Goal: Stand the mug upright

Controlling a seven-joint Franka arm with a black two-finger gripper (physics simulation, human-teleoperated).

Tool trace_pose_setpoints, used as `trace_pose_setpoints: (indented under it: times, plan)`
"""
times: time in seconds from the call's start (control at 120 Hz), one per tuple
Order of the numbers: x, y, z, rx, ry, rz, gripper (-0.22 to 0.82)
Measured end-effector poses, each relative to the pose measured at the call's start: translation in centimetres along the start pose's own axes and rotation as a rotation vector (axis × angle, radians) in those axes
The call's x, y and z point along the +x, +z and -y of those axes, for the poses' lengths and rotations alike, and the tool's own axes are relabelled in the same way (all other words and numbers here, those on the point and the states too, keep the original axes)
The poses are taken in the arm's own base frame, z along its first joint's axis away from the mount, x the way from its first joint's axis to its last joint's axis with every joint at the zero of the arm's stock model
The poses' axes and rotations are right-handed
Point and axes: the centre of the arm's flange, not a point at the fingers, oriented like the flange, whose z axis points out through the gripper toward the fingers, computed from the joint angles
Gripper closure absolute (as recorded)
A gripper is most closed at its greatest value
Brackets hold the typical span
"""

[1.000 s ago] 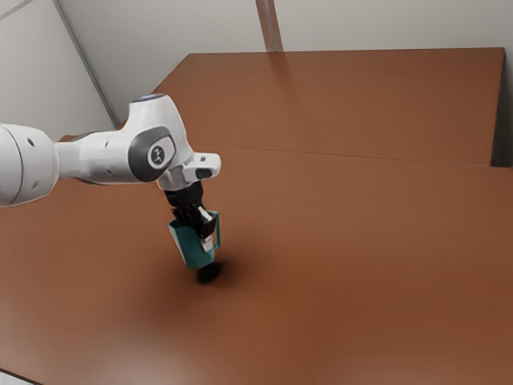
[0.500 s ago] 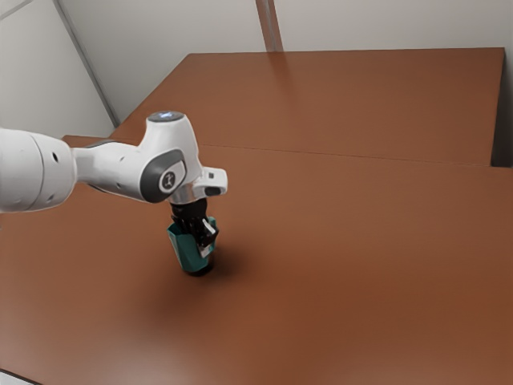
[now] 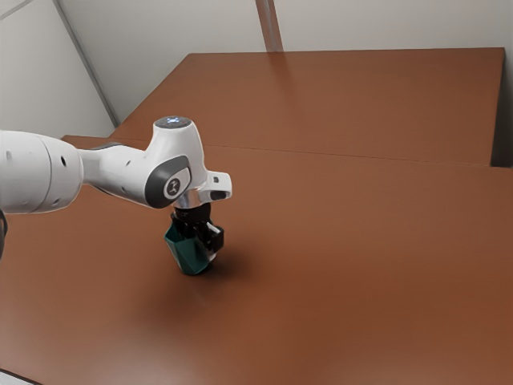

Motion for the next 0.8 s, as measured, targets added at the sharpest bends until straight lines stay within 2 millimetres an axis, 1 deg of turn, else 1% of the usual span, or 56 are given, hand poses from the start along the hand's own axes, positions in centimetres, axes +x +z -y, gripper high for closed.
trace_pose_setpoints:
  times: [0.075,0.167,0.267,0.392,0.6,0.675,0.8]
  plan:
    - [0.1,-0.5,-0.1,0.003,0.0,-0.01,0.26]
    - [0.3,-1.6,-0.4,0.008,0.006,-0.031,0.17]
    - [0.2,-3.4,-0.5,0.008,0.006,-0.068,0.11]
    - [0.2,-6.2,-0.2,0.006,-0.002,-0.116,0.06]
    - [1.0,-13.0,0.9,0.032,-0.008,-0.179,0.02]
    - [1.3,-16.0,1.4,0.044,-0.011,-0.199,0.02]
    - [1.5,-20.5,2.1,0.055,-0.019,-0.222,0.01]
